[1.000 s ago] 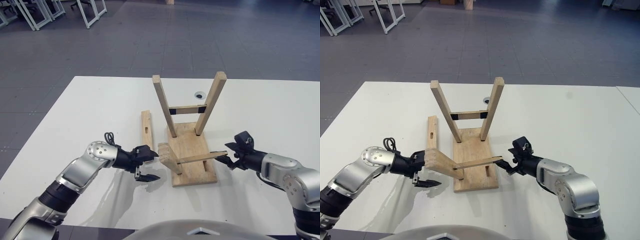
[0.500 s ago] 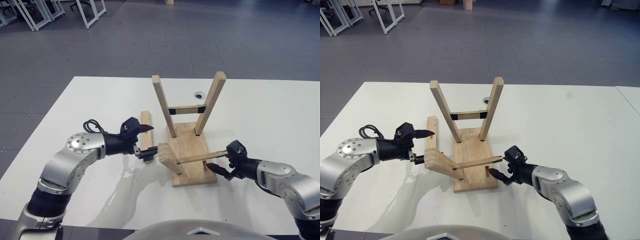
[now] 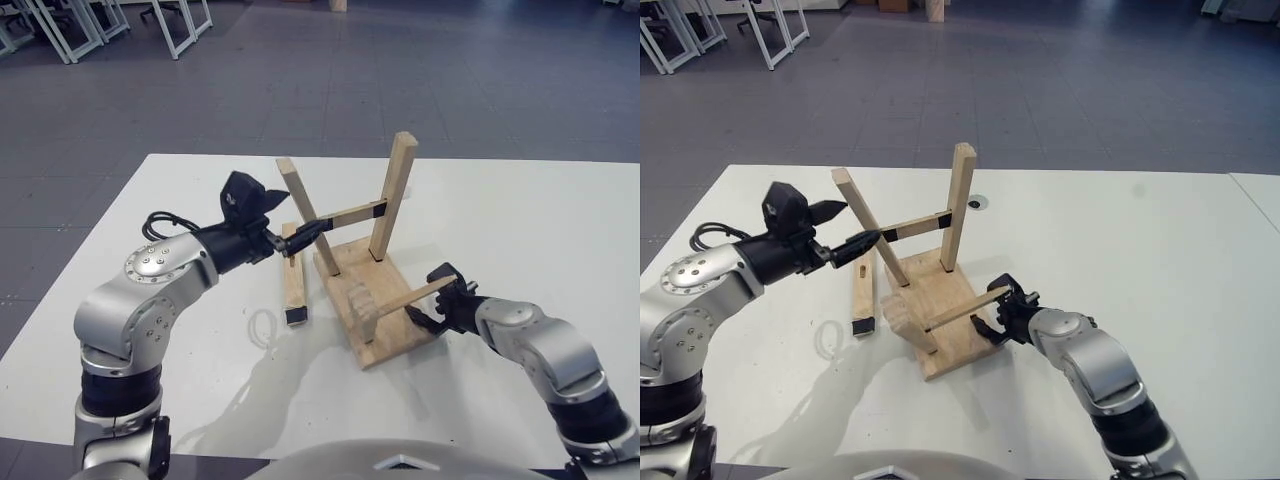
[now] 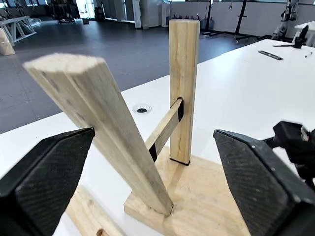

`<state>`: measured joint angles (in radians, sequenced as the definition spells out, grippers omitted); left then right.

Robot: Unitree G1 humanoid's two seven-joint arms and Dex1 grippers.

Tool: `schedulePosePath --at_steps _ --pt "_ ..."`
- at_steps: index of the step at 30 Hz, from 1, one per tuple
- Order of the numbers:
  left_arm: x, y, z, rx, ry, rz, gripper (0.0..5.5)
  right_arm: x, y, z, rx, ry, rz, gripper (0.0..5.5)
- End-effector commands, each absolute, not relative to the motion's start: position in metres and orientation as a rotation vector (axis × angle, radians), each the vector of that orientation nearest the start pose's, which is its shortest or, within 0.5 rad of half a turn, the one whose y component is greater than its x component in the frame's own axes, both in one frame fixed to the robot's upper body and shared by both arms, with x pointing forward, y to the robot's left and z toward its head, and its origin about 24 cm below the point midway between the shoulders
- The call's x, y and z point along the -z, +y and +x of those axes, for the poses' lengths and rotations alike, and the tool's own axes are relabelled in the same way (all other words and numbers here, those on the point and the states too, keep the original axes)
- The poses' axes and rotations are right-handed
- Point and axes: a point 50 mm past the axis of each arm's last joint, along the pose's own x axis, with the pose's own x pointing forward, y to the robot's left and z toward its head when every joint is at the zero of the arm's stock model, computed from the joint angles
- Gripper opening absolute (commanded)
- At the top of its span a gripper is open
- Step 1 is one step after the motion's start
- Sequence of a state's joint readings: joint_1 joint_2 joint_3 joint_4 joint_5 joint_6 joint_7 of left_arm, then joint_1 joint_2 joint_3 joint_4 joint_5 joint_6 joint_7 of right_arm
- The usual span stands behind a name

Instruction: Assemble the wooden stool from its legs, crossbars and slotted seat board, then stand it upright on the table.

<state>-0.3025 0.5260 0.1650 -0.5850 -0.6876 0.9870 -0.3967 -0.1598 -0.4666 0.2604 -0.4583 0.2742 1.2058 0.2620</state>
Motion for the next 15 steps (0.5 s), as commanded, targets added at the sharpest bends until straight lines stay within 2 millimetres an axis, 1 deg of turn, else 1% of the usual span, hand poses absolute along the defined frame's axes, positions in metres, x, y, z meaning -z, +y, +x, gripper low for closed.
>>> schedulePosePath --at_steps 1,4,7,11,13,15 --pt "-0.202 0.157 0.244 0.692 0.087 0.001 4.47 -0.037 -0.150 0.231 -0.395 0.864 -0.270 4.42" --pt "-0.207 0.154 0.243 0.656 0.092 -0.018 4.47 -0.035 -0.144 0.238 -0.325 0.852 -0.263 4.42" --pt "-0.215 0.149 0.247 0.594 0.082 -0.066 4.47 -0.033 -0.138 0.245 -0.264 0.841 -0.246 4.42" --pt "-0.241 0.142 0.253 0.542 0.010 -0.131 4.47 -0.021 -0.136 0.249 -0.185 0.877 -0.208 4.42" --pt "-0.256 0.136 0.257 0.542 -0.032 -0.225 4.47 -0.019 -0.135 0.250 -0.177 0.880 -0.197 4.42" --pt "-0.268 0.124 0.258 0.581 -0.055 -0.318 4.47 -0.017 -0.133 0.250 -0.177 0.882 -0.195 4.42"
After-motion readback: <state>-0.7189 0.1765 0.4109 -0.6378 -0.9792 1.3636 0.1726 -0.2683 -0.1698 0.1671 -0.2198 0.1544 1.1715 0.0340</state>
